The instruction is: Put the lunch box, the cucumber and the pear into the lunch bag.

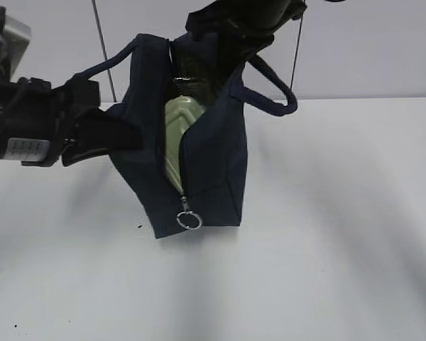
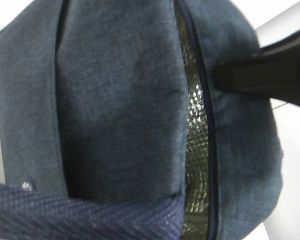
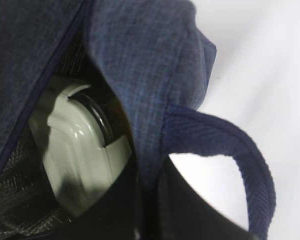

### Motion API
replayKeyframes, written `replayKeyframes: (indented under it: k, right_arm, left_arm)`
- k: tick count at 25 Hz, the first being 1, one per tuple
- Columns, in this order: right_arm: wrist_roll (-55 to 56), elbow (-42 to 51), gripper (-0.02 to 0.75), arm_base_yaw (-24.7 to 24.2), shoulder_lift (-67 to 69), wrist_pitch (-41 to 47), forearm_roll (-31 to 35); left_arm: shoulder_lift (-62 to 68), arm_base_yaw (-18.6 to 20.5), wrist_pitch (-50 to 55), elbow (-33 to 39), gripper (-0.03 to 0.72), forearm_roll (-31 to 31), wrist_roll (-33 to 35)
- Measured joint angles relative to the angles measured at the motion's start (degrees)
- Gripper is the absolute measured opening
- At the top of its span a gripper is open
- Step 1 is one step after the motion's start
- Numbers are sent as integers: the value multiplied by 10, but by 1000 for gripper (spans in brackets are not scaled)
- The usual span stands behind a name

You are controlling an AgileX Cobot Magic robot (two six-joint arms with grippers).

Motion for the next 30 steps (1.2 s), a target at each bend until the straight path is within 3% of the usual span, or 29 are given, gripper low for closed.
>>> replayKeyframes:
  k: [4, 9, 21, 24, 30]
  right_arm:
    - [5, 53, 6, -1, -15, 0, -39]
    - [5, 121, 6, -1, -15, -1, -47]
    - [-95, 130, 20, -1, -9, -7, -13]
    - [-106, 130, 107, -1, -9, -10, -11]
    - [-112, 130, 414, -1, -9, -13, -11]
  left_arm:
    - [21, -27, -18, -12, -19, -11, 0]
    - [44, -34, -19, -12, -19, -11, 0]
    - [88, -35, -18, -16, -17, -21, 0]
    - [88, -35, -18, -16, -8, -24, 0]
    - [89, -35, -7, -16, 95, -36, 0]
